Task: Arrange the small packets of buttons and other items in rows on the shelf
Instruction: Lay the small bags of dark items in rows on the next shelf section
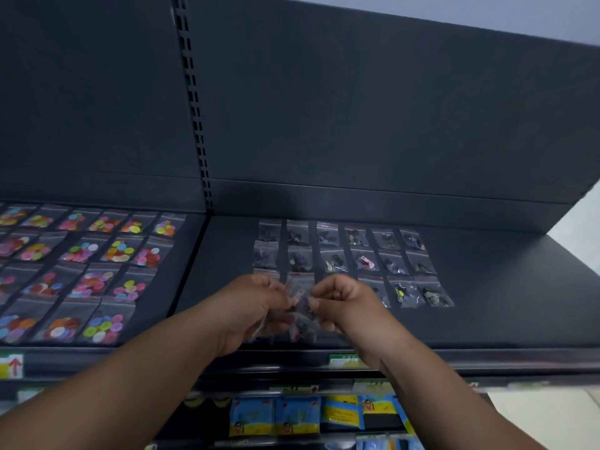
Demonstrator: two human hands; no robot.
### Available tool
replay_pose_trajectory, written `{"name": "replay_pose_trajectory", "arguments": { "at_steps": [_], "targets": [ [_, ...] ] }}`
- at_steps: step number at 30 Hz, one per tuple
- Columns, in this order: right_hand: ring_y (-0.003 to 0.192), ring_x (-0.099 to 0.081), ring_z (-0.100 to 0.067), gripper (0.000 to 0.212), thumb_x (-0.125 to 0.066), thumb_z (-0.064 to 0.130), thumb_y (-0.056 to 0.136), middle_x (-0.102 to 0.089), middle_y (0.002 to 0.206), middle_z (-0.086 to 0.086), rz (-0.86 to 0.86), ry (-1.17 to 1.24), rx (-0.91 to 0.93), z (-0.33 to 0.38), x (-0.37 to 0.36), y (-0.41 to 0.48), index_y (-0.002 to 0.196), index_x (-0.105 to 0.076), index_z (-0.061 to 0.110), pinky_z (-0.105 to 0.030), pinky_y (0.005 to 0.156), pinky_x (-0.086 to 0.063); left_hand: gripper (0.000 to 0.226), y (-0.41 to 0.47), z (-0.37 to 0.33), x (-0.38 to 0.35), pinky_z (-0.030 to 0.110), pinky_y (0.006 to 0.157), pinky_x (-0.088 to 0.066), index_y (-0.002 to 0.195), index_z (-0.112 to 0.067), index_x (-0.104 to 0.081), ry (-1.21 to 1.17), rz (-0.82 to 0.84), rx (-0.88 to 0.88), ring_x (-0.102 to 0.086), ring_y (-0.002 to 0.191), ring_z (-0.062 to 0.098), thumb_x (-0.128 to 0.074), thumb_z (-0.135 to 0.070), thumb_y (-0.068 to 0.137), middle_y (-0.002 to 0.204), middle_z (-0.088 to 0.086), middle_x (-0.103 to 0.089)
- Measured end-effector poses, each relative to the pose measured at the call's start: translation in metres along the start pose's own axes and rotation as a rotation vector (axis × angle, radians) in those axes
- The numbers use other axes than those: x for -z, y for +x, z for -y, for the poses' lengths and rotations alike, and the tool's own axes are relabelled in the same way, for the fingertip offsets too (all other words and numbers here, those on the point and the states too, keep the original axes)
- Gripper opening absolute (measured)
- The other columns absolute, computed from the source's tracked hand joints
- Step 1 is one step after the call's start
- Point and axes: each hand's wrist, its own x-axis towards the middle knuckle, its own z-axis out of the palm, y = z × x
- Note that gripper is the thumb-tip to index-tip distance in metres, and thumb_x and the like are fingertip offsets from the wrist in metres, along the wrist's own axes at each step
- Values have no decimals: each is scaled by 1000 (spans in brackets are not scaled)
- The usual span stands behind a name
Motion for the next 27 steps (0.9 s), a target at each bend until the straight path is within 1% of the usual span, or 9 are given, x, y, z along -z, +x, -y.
{"name": "replay_pose_trajectory", "arguments": {
  "at_steps": [2, 6, 9, 11, 14, 18, 20, 23, 27],
  "targets": [
    [60, -58, -9, 18, -63, -3, 84, -62, 67, 2, 23, 30, -25, 0, 6, -2, 82, -61, 15, -19, 52, -45, 7, 0, -1, -4, 21, 48, -52, 86, -5, -59, 15, 7, 6, -64, 57, 15, -64, -1, 85, 70, 10, -67],
    [78, -62, -14, 19, -67, 5, 83, -66, 87, -1, 125, -57, -84, 3, 16, -5, 97, -65, 17, -29, 72, -50, 9, 0, -4, -14, 20, 46, -47, 83, -10, -63, 101, 2, -17, -62, 60, 13, -62, -1, 86, 66, 5, -66],
    [71, -60, -12, 20, -63, -5, 81, -65, 80, -1, 185, -99, -83, 7, 20, -9, 89, -63, 14, -23, 65, -49, 11, 3, -7, -20, 21, 47, -43, 83, -11, -64, 147, -35, -68, -61, 59, 12, -61, -1, 86, 65, 5, -65],
    [70, -59, -12, 24, -63, -9, 80, -64, 78, -2, 196, -110, -78, 8, 22, -11, 83, -63, 15, -23, 66, -50, 10, 4, -8, -24, 22, 49, -42, 85, -10, -64, 178, -55, -107, -60, 59, 13, -61, 0, 86, 67, 6, -64],
    [76, -59, -11, 16, -66, 2, 82, -65, 82, 1, 181, -108, -78, 8, 27, -12, 85, -63, 17, -28, 74, -47, 10, 8, -10, -29, 22, 49, -41, 84, -10, -62, 201, -48, -127, -59, 57, 13, -61, -1, 86, 68, 7, -64],
    [68, -59, -10, 11, -65, 3, 84, -66, 82, -2, 91, 24, -76, 7, 31, -10, 93, -65, 9, -24, 64, -50, 6, 10, -9, -36, 22, 46, -43, 89, -10, -61, 160, 13, -115, -61, 64, 16, -65, -8, 86, 78, 10, -67],
    [63, -58, -11, 9, -65, 5, 84, -65, 77, -3, 39, 50, -84, 7, 32, -11, 89, -66, 12, -24, 61, -50, 17, 10, -7, -38, 24, 47, -41, 95, -7, -61, 158, 54, -97, -59, 67, 19, -71, -11, 82, 81, 13, -69],
    [62, -62, -15, 15, -59, 10, 90, -69, 76, -5, 14, 158, -123, 8, 36, -13, 78, -66, 14, -25, 59, -54, 19, 9, -4, -41, 23, 43, -39, 94, -6, -60, 201, 119, -70, -58, 55, 16, -71, -1, 79, 74, 12, -68],
    [64, -62, -14, 8, -60, 14, 90, -68, 79, -6, -23, 149, -153, 6, 44, -12, 84, -65, 10, -24, 60, -54, 19, 11, -4, -42, 23, 40, -37, 92, -4, -59, 223, 95, -59, -56, 47, 16, -70, 4, 78, 63, 10, -67]
  ]
}}
